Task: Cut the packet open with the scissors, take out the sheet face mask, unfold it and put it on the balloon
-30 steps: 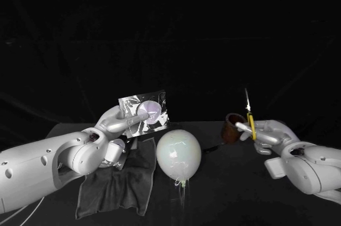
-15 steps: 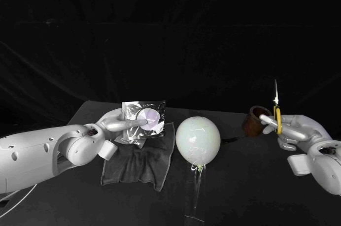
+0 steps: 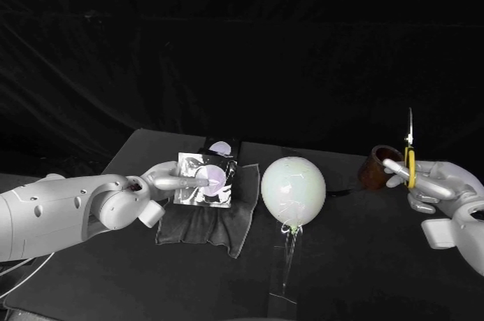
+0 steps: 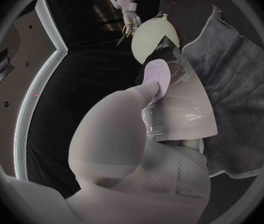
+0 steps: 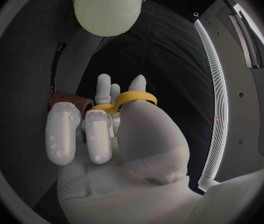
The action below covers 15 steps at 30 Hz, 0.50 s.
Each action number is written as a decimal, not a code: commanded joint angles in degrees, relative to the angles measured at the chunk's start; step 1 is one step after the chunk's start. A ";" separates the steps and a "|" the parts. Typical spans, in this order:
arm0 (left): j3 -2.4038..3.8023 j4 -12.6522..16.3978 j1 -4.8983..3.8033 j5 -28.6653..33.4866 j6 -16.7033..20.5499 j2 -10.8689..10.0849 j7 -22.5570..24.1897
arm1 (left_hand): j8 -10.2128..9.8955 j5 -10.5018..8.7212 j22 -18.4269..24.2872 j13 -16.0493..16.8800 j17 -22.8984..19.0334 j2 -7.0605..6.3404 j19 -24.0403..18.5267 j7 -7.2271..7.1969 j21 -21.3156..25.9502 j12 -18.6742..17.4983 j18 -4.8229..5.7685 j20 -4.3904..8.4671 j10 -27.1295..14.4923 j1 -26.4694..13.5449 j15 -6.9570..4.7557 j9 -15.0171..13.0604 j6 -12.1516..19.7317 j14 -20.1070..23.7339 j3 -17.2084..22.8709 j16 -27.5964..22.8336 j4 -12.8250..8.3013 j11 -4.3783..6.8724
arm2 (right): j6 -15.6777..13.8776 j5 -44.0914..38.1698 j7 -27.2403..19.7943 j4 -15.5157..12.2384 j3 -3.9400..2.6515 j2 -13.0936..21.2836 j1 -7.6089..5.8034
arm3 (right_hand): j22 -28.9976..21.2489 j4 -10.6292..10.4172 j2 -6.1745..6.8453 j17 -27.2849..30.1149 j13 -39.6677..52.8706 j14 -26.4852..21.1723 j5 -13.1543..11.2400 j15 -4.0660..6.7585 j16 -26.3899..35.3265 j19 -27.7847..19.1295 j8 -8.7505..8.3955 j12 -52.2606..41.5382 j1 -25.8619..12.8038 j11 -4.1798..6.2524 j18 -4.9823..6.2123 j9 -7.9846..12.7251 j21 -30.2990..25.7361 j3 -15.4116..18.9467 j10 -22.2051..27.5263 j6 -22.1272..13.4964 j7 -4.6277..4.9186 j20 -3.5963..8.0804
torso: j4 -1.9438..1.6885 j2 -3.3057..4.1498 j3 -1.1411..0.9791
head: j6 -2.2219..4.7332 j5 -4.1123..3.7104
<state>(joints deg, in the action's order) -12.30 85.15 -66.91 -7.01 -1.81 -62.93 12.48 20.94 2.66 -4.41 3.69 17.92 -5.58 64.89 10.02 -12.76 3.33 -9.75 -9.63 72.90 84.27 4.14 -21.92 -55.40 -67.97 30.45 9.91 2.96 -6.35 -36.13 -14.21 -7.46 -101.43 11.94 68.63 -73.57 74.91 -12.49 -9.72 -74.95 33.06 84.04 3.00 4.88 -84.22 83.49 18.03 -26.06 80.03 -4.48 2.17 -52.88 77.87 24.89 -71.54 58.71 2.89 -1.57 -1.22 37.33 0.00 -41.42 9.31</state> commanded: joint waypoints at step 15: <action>-0.21 -0.47 1.63 -10.85 5.09 0.74 -7.89 | -3.45 0.13 0.82 0.13 0.30 -4.75 -6.23 4.84 3.47 0.64 -0.05 -3.83 -15.38 -4.85 4.34 0.92 13.19 9.65 -6.90 -2.41 3.70 -5.06 | 1.26 0.03 -1.17 0.00 -0.03 -0.28 0.14 | 10.78 -0.06 -3.98 -1.98 -0.04 3.09 -0.11 -0.35 0.43 -0.07 -0.53 -1.20 3.84 5.50 0.73 -0.04 -0.20 1.73 -6.33 0.25 0.28 -0.20 | 0.02 -0.02 -0.01 | -1.30 0.77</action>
<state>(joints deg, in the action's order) -12.56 84.60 -65.28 -14.10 0.46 -62.32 6.85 17.21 2.67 -3.68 3.78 18.28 -9.89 58.88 11.35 -9.46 3.67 -9.69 -13.33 57.73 79.38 8.36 -20.86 -42.46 -58.68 23.75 7.65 6.62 -11.33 -35.92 -14.06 -7.59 -101.35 11.95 68.41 -73.45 74.95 -12.49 -9.72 -74.90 33.03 84.13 3.00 4.78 -83.99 83.48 17.71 -26.06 80.03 -4.48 2.15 -52.88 77.87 24.89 -71.54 58.63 2.98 -1.58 -1.20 37.32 -0.03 -42.59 10.00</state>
